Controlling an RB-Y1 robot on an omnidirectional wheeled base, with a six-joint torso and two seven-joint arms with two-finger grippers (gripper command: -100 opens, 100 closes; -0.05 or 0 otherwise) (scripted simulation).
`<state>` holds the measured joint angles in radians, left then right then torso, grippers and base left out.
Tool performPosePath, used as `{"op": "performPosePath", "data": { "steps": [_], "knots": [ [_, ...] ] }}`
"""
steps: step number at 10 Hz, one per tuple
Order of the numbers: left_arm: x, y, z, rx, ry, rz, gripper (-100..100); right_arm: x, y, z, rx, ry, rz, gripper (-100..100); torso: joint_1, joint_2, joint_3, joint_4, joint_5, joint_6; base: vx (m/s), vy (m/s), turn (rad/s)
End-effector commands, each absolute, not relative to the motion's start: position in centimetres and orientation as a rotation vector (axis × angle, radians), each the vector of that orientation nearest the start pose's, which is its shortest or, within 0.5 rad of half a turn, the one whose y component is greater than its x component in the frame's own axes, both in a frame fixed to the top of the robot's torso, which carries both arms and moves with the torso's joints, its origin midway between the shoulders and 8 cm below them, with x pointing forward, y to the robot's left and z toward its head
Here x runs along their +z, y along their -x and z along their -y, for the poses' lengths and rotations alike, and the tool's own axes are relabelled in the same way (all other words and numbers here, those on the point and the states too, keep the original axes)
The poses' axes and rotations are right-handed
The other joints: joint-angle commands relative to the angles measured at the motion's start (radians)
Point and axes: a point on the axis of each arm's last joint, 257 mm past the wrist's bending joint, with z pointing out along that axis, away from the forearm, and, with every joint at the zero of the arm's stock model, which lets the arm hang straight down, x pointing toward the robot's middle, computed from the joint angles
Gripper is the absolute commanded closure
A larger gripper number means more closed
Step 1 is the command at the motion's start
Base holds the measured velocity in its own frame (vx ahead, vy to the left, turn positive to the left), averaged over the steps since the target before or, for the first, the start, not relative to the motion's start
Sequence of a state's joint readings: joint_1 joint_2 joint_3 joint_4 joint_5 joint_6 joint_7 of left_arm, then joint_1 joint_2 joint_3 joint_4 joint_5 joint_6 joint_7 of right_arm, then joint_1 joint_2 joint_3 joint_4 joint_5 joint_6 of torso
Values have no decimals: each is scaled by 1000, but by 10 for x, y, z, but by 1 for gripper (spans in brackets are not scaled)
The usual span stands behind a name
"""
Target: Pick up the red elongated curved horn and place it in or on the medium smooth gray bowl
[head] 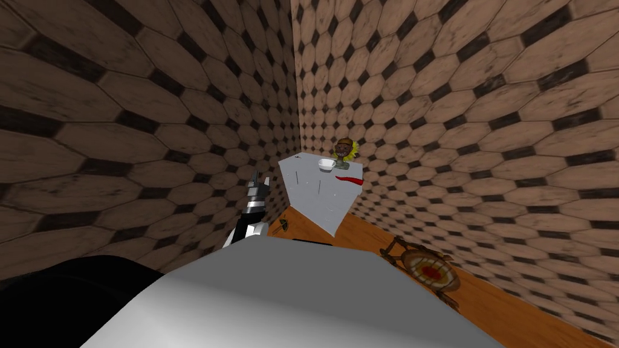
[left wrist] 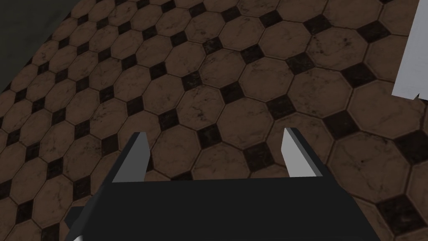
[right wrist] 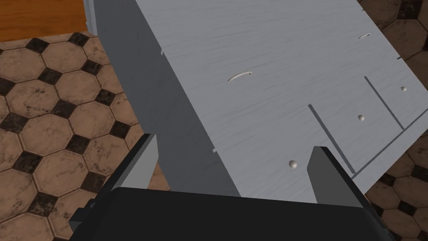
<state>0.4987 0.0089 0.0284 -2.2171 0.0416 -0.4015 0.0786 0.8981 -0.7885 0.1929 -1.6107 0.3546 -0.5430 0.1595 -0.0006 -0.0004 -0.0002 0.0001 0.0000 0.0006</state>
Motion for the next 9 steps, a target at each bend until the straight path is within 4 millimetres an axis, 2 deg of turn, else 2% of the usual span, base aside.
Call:
{"op": "performPosePath", "data": {
  "steps": [1,2,3,4,5,6,7,8,9],
  "knots": [
    [-23,-368,-300,-1331,840,-672,0,-421,-131,352,632,-285,-2261,-100,0,0,0,0,0,0,0,0,0],
    [-23,-368,-300,-1331,840,-672,0,-434,-99,362,607,-253,-2345,-100,0,0,0,0,0,0,-3,8,253],
    [-23,-368,-300,-1331,840,-672,0,-436,-93,374,583,-234,-2374,-100,0,0,0,0,0,-1,-2,0,155],
    [-23,-368,-300,-1331,840,-672,0,-445,-62,385,563,-207,-2451,-100,0,0,0,0,0,0,-3,4,218],
    [-23,-368,-300,-1331,840,-672,0,-447,-56,397,539,-191,-2478,-100,0,0,0,0,0,0,-3,1,131],
    [-23,-368,-300,-1331,840,-672,0,-446,-56,400,534,-178,-2484,-100,0,0,0,0,0,0,-1,-1,10],
    [-23,-368,-300,-1331,840,-672,0,-450,-25,413,514,-137,-2562,-100,0,0,0,0,0,0,-2,10,242],
    [-23,-368,-300,-1331,840,-672,0,-450,-19,427,485,-120,-2589,-100,0,0,0,0,0,-1,-3,3,164],
    [-23,-368,-300,-1331,840,-672,0,-450,8,439,472,-81,-2657,-100,0,-1,0,0,0,0,-3,10,251]
  ]
}}
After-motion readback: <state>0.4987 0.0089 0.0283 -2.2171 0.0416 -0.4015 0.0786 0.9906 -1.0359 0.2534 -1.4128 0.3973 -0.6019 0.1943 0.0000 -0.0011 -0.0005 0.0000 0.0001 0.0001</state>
